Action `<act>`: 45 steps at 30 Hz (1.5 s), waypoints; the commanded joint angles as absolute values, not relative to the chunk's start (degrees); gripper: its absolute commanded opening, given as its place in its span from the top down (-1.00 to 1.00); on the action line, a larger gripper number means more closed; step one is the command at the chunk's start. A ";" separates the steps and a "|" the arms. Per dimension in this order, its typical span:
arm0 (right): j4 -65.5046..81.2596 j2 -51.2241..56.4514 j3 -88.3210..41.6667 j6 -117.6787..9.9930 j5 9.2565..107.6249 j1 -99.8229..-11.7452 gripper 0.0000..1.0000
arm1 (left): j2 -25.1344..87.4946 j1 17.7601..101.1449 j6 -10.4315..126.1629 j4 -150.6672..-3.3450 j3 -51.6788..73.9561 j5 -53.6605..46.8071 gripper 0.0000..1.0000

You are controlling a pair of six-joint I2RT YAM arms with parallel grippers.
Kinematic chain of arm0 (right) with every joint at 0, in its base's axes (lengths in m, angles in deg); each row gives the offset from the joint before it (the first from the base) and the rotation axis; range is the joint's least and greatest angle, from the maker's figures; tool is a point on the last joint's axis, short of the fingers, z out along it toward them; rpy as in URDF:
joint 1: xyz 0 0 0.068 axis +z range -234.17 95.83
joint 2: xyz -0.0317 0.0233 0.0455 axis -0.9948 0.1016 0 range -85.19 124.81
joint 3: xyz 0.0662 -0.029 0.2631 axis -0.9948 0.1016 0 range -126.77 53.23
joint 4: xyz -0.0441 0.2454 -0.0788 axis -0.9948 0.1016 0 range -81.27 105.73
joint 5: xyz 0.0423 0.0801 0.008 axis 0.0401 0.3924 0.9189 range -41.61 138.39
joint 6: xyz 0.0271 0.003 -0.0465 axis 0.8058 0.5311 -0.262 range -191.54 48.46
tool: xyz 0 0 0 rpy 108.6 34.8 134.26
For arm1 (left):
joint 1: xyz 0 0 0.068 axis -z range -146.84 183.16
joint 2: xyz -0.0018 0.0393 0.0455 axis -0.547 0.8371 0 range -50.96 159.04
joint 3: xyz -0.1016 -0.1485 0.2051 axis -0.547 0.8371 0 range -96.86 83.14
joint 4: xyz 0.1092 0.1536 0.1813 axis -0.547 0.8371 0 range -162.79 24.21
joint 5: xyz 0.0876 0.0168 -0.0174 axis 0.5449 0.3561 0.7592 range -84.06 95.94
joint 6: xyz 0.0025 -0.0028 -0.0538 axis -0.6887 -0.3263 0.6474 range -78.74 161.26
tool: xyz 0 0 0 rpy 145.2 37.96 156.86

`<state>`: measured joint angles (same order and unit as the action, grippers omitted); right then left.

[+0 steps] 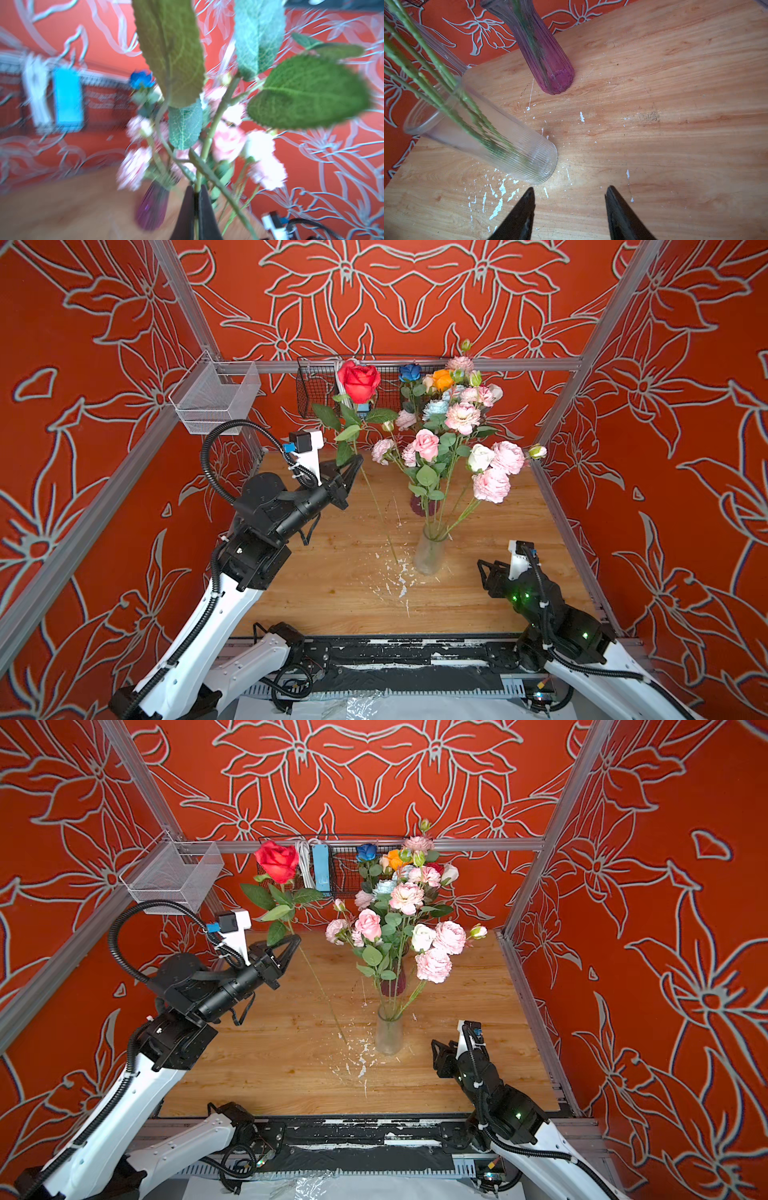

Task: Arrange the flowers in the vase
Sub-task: 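Lift the red rose high with the left gripper toward the glass cup, then lower the red rose stem into the glass cup with the left gripper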

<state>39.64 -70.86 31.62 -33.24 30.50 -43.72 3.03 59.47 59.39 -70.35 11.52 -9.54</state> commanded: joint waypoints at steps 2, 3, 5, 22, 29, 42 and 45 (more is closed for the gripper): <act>37.97 -69.93 31.21 -30.01 34.60 -46.10 -0.13 | 6.03 63.26 57.45 -79.12 9.37 -12.98 1.00; 38.06 -69.40 30.86 -30.12 34.99 -46.60 -0.13 | 7.57 64.12 56.98 -79.53 8.33 -13.62 1.00; 37.85 -68.82 30.38 -30.79 35.53 -47.48 -0.13 | 8.64 66.15 56.24 -81.98 7.70 -12.97 1.00; 34.35 -66.57 30.12 -32.10 39.07 -50.18 -0.13 | 21.58 78.43 37.93 -92.72 3.87 -1.57 1.00; 34.10 -66.18 29.85 -32.74 39.01 -50.59 -0.13 | 24.89 78.51 35.16 -92.90 2.37 0.52 1.00; 34.95 -67.34 30.93 -32.65 39.48 -50.99 -0.12 | 25.14 78.63 41.08 -94.36 13.53 2.34 1.00; 34.03 -66.82 30.89 -32.41 39.86 -51.03 -0.13 | 24.72 78.78 43.19 -95.15 16.06 2.08 1.00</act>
<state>35.03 -66.88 30.79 -32.54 39.24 -50.52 26.55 78.29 40.57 -91.83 14.89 1.63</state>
